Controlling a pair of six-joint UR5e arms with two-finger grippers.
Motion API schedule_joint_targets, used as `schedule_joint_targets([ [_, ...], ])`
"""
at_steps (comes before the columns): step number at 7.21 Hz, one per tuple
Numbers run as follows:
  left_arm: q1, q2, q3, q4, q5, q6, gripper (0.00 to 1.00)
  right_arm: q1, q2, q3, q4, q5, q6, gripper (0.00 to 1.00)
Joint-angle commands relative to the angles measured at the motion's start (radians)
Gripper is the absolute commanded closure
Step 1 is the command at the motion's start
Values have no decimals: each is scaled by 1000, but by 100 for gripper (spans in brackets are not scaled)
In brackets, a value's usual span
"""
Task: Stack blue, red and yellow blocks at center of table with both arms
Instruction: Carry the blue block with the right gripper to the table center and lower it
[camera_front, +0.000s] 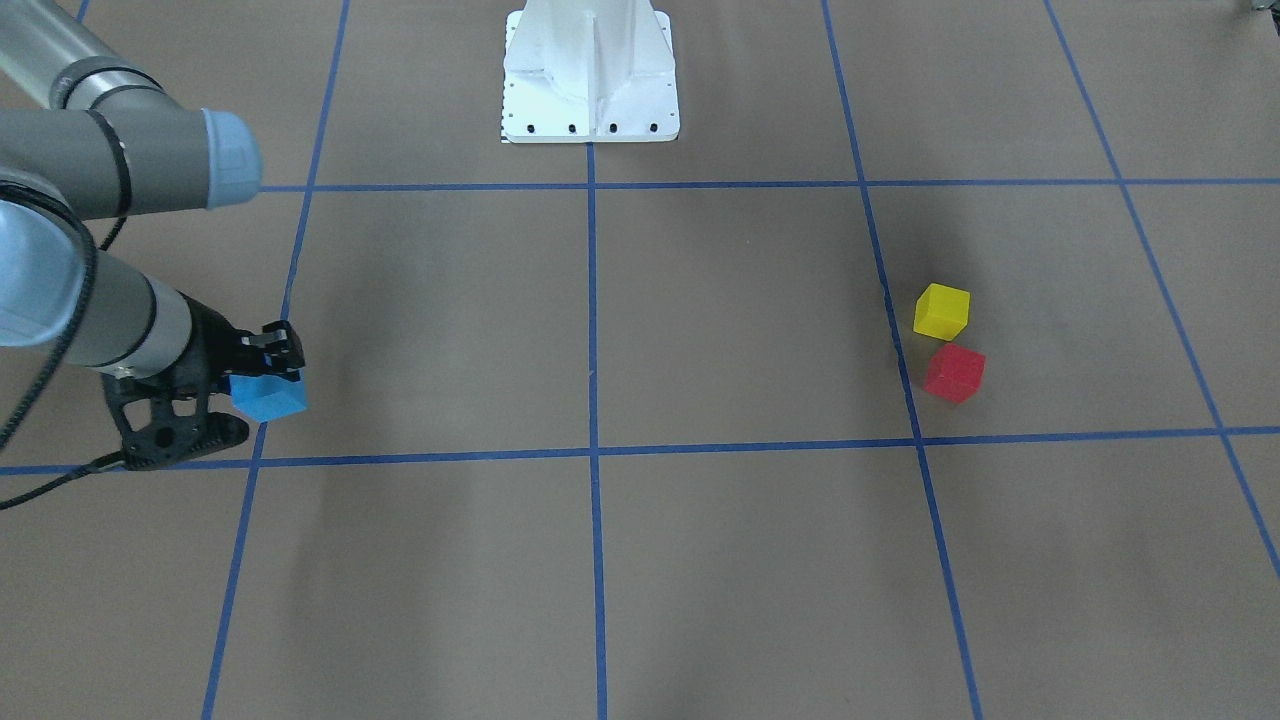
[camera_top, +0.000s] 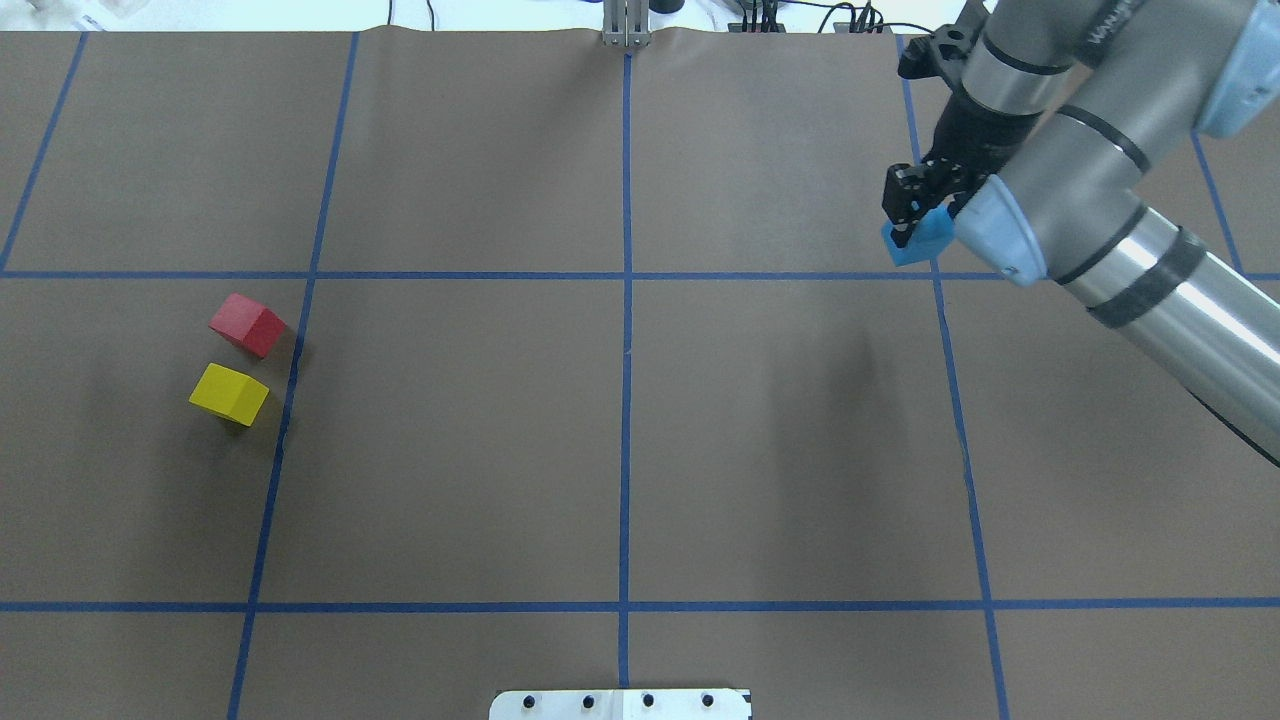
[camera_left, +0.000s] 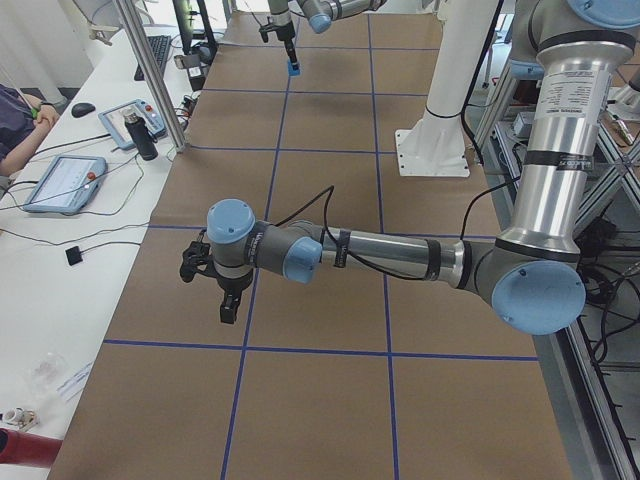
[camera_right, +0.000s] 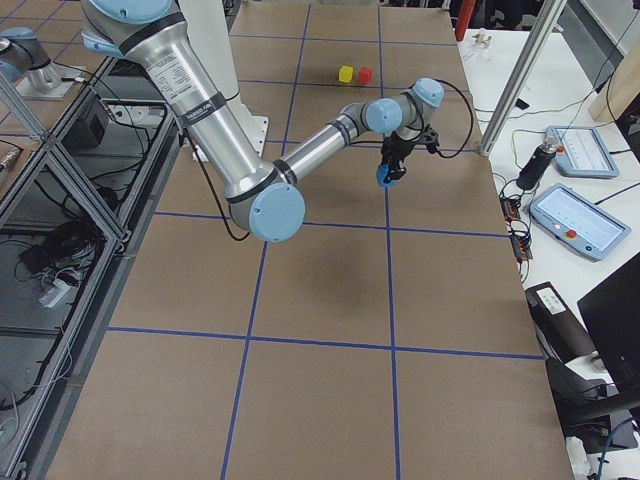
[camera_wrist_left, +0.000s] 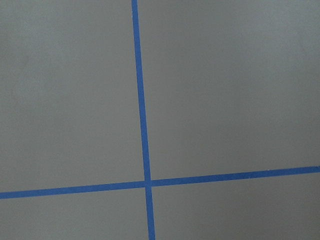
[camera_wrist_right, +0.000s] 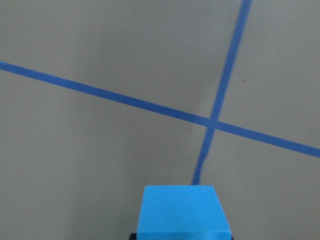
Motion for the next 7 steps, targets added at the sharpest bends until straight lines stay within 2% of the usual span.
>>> schedule_joint_targets([
  [1, 2, -8, 33, -2, 0, -1, 0, -113, 237, -232, 74, -38, 206, 100],
  [2, 2, -12, 47, -39, -1, 2, 0, -170, 262, -300, 215, -52, 332, 100],
  [3, 2, -6, 69, -104, -1, 1, 0, -234, 315, -383, 287, -120, 426, 100],
  [4, 2, -8, 92, -126, -1, -1, 0, -265, 351, -418, 296, -156, 443, 100],
  [7, 2, -11, 97, -128, -1, -5, 0, -322, 371, -437, 360, -162, 571, 100],
])
